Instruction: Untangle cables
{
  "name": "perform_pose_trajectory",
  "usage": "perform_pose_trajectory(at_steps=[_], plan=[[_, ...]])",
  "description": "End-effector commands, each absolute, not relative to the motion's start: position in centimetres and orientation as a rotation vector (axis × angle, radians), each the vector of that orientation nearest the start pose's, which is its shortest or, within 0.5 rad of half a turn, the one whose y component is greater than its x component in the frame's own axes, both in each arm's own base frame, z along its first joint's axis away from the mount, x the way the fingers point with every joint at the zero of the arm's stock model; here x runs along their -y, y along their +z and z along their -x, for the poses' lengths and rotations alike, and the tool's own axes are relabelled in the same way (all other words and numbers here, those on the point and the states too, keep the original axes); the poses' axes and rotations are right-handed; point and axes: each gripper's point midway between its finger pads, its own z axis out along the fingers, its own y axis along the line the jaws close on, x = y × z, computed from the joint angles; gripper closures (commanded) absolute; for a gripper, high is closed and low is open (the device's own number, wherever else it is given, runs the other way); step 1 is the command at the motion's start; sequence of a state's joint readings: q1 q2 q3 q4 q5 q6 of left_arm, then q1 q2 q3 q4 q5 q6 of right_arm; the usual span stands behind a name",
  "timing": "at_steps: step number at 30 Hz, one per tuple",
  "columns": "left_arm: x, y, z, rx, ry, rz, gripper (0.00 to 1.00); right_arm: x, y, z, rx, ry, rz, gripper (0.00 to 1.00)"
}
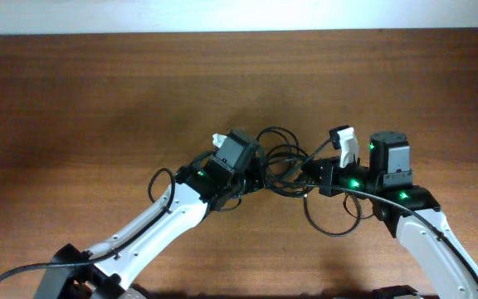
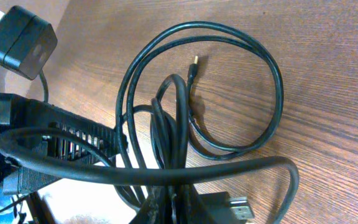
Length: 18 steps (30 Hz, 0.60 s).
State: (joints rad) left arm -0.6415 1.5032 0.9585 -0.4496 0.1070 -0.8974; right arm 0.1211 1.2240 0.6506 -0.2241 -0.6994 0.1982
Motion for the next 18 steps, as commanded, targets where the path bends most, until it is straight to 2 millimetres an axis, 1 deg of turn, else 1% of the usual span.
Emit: perform_pose_trajectory(at_steps=[1, 9, 11, 14, 18], plan=[[22.39, 8.81, -29.41, -2.700, -0.561, 0.233, 1.00, -13.93, 13.84, -30.61, -2.296, 0.927, 0.239, 0.96], [22.55, 8.82, -29.31, -2.704, -0.571, 0.218, 1.00, -13.93, 13.84, -30.61, -2.296, 0.927, 0.239, 0.96], [22.59, 8.87, -29.36, -2.698, -0.560, 0.151, 1.00, -13.93, 13.84, -30.61, -2.296, 0.927, 0.239, 0.96], [22.76, 8.88, -29.21, -2.691, -0.538, -0.015, 1.00, -13.93, 13.84, -30.61, -2.296, 0.927, 0.239, 0.96], [22.83, 8.86, -29.09, -2.676, -0.511, -0.167, 1.00, -13.93, 13.84, -30.61, -2.296, 0.927, 0.239, 0.96]])
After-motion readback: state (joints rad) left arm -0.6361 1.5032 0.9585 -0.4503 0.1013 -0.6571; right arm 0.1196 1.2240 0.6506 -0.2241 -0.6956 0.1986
